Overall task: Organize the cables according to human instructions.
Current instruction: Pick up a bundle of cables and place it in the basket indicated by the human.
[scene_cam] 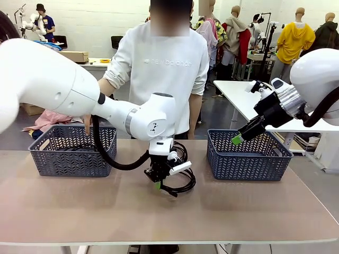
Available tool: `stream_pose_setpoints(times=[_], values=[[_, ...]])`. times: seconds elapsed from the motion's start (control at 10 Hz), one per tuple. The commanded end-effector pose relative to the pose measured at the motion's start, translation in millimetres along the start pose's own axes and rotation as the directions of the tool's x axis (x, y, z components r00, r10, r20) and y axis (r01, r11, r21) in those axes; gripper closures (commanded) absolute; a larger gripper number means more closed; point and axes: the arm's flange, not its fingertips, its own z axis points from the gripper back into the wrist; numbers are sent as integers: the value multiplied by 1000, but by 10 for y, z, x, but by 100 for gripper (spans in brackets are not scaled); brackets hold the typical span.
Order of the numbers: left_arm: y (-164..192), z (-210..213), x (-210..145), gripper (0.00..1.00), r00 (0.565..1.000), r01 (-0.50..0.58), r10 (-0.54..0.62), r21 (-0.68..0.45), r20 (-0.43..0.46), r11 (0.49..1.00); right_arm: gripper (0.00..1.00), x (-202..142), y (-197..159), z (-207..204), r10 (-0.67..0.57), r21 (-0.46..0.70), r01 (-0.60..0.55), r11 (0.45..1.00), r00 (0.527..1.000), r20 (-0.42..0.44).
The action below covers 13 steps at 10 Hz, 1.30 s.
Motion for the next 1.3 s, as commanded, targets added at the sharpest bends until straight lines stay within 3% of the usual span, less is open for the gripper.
stream_pose_setpoints(times=[0.0, 0.2, 0.6, 1.2], values=[[-283, 430, 65, 100, 1000, 4, -4, 21, -14, 1000, 0, 9, -25, 0, 9, 17, -9, 1000, 1000, 29], [-442, 816, 73, 100, 999, -20, 23, 61, -43, 998, 0, 9, -25, 0, 9, 17, -9, 1000, 1000, 29], [-1031, 1685, -262, 100, 955, -261, 276, 138, -104, 955, 0, 9, -25, 0, 9, 17, -9, 1000, 1000, 29], [-2023, 1998, -1518, 100, 762, -638, 647, 208, 32, 741, 0, 9, -25, 0, 9, 17, -9, 1000, 1000, 29]])
